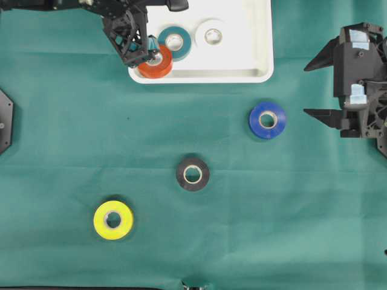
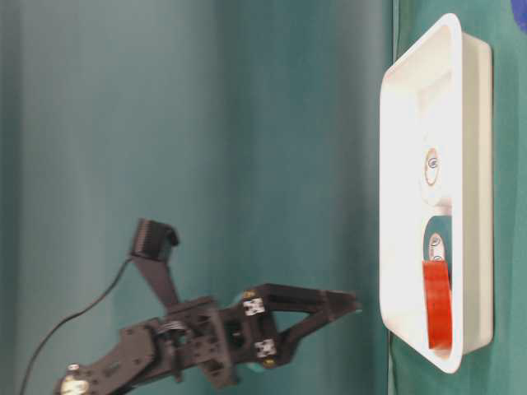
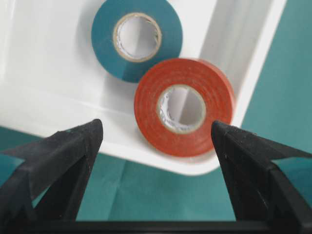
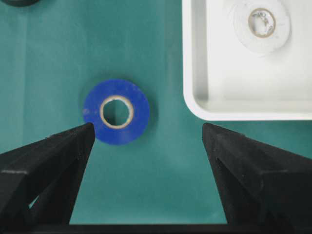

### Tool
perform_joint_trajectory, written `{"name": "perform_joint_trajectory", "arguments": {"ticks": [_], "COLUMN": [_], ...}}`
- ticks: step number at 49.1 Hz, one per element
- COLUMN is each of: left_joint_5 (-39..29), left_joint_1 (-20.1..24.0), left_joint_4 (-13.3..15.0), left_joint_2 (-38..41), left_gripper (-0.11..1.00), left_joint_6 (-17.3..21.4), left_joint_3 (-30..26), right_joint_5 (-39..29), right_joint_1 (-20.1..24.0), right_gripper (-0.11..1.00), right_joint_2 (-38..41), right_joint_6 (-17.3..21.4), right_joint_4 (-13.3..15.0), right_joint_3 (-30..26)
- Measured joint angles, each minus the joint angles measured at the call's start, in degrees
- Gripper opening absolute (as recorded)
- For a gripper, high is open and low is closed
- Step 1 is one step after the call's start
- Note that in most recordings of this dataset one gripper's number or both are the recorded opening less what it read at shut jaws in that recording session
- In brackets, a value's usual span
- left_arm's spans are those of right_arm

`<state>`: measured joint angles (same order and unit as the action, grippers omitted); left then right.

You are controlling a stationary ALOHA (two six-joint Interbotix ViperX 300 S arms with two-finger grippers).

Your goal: Pick up the tape from a random location and place it into the white case.

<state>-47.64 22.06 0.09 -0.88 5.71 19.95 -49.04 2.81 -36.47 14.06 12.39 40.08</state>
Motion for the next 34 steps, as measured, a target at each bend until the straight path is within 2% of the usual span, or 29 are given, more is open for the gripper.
{"name": "perform_joint_trajectory", "arguments": {"ticks": [20,34], "left_joint_5": [-9.4,-11.9], "left_joint_1": [-1.1,-1.6], "left_joint_4": [0.0,0.0], "left_joint_2": [-7.2,-7.9], "left_gripper": [1.0,1.0], "left_joint_6": [-0.1,-0.1], "left_joint_3": [-7.1,-7.8], "right_joint_5": [-0.4,-0.4], "right_joint_1": [0.0,-0.1], "right_gripper": [0.88,0.88], "right_joint_2": [0.0,0.0], "right_joint_6": [0.0,0.0], "right_joint_4": [0.0,0.1], "right_joint_3": [0.0,0.0]}}
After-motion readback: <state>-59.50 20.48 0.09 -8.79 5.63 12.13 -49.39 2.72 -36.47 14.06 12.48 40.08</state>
